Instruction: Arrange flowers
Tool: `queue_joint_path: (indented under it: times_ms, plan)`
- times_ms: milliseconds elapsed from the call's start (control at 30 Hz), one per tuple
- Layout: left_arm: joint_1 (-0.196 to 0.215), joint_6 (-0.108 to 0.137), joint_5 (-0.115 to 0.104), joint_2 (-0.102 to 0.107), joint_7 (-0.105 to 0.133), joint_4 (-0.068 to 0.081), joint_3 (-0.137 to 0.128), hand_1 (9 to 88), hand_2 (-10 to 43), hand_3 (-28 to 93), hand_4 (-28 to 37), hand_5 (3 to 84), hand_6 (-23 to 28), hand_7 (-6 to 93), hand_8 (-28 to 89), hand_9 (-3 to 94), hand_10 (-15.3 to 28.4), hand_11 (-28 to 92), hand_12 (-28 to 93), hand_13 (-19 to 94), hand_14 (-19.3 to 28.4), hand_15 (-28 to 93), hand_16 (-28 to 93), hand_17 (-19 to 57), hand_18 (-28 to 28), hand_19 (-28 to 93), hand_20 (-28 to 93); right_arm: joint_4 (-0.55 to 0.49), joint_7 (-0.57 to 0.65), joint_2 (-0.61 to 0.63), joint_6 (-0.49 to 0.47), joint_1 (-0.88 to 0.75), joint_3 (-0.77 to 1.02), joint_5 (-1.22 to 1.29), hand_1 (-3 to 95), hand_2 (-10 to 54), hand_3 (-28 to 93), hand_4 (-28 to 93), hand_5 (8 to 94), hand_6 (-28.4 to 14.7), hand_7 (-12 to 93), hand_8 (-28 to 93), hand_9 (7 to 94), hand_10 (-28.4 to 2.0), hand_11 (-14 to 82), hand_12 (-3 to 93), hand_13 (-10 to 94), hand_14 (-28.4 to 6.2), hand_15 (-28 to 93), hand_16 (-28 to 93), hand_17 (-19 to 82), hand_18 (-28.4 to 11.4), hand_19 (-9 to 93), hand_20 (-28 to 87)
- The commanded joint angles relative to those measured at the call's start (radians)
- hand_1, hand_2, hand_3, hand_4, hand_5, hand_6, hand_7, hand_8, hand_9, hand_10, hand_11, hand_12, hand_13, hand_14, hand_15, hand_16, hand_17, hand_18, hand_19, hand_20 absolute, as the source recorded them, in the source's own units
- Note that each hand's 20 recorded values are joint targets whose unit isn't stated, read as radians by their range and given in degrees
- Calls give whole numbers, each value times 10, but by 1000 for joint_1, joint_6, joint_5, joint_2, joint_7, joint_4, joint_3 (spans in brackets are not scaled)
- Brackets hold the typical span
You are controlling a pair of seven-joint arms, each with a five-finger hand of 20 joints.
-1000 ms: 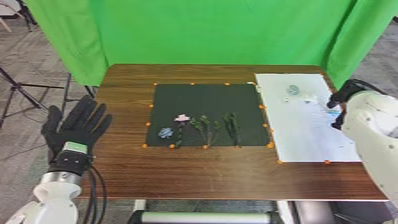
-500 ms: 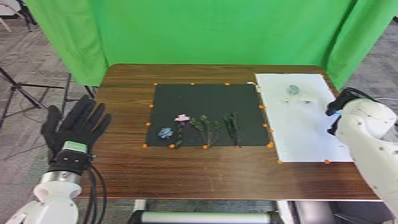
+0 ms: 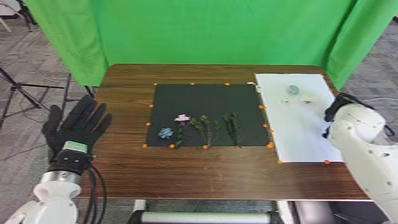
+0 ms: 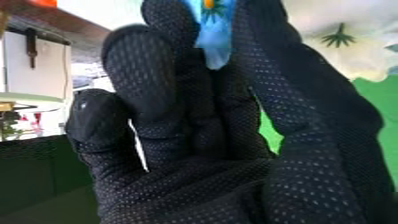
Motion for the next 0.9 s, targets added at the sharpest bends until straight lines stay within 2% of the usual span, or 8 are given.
queue_joint_path:
  times_ms: [33,100,233,400,567,633,700,900]
  plan:
    - [12,-51,26,-17,-29,8,-12,272,114,732,-283,390,75,178,-105,318,130,219,88,234,137,364,-96,-61,137,362,95,-29,8,-23,59,-73,13,-33,580,-78,688,-282,727,-20,331,78,841,-99,128,386,759,-85,611,274,453,-211,932,388]
    - [18,-55,30,-22,-37,7,-17,273,114,730,-283,389,75,175,-105,318,130,218,89,234,137,362,-96,-61,137,362,95,-76,4,-15,83,-92,27,-52,581,-76,687,-282,729,-20,332,81,842,-100,127,389,759,-84,610,275,454,-210,932,390]
    - [37,-57,22,-19,-24,1,-30,273,114,731,-283,388,75,174,-102,317,130,216,90,233,138,360,-94,-61,137,362,95,-216,-30,2,134,-123,33,-105,583,-72,685,-282,730,-22,330,85,843,-103,129,387,760,-83,608,277,456,-210,932,393]
    - [56,-57,24,-27,-30,-1,-51,272,111,729,-283,386,74,173,-101,317,130,215,91,233,138,359,-93,-62,138,363,95,-385,-111,-4,201,-124,-1,-156,580,-75,697,-282,736,-23,325,88,845,-103,129,384,764,-83,605,278,462,-210,932,400]
    - [60,-55,27,-26,-32,1,-55,271,110,727,-283,387,74,172,-101,316,128,213,92,233,138,358,-92,-62,138,362,94,-503,-227,-62,201,-90,-67,-30,579,-76,699,-283,739,-23,319,93,847,-102,128,386,765,-82,604,279,464,-209,932,405]
    - [65,-51,30,-23,-30,-4,-55,271,110,727,-283,386,74,171,-101,316,129,213,92,232,138,357,-92,-62,138,362,94,-519,-268,-117,185,-77,-103,-15,580,-76,699,-283,739,-23,318,94,847,-102,127,386,765,-81,604,280,464,-208,932,407]
    - [64,-58,53,-25,-43,-2,-54,271,109,727,-283,386,74,171,-101,316,129,212,92,232,138,357,-91,-62,138,361,94,-508,-305,-172,175,-57,-148,-14,580,-76,698,-283,740,-23,316,94,847,-100,126,386,766,-80,604,281,464,-207,932,409]
    - [40,-59,55,-22,-60,6,-44,270,108,728,-283,386,75,170,-100,316,129,209,92,233,137,356,-90,-62,138,360,95,-429,-356,-307,147,-13,-288,-27,581,-77,696,-283,742,-23,312,93,849,-100,123,387,766,-80,604,284,464,-207,932,410]
